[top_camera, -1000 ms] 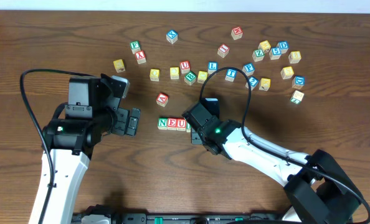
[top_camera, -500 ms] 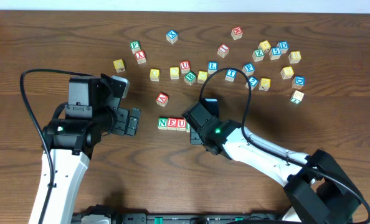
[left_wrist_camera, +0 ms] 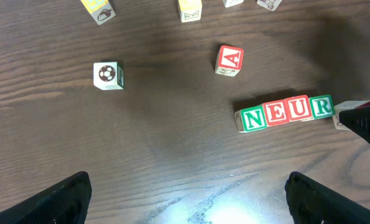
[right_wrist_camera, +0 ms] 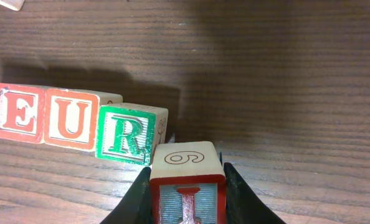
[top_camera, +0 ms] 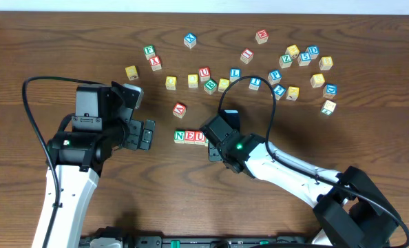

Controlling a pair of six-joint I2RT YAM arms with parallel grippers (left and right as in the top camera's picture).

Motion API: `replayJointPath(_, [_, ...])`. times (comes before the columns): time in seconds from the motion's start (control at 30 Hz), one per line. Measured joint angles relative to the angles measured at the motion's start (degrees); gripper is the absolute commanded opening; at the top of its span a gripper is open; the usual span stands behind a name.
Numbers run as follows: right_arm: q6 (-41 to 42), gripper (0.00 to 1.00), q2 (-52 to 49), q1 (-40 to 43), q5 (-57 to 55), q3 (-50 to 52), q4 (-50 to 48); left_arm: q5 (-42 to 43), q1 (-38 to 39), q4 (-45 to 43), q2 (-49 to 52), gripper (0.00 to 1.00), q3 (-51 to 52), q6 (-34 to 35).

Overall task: Spell out NEURIPS
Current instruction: 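Lower the red I block beside the R block, nudging it into line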

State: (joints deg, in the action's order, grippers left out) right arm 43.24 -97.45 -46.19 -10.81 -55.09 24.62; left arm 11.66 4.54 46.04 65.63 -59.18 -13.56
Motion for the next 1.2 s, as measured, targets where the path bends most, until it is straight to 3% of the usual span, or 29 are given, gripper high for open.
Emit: replayJointPath(1.2, [-0.2, 0.03, -0.4, 0.0, -4.3, 0.1, -0.5, 0.0, 0.0, 0.0, 0.0, 0.98, 0.0, 0.0])
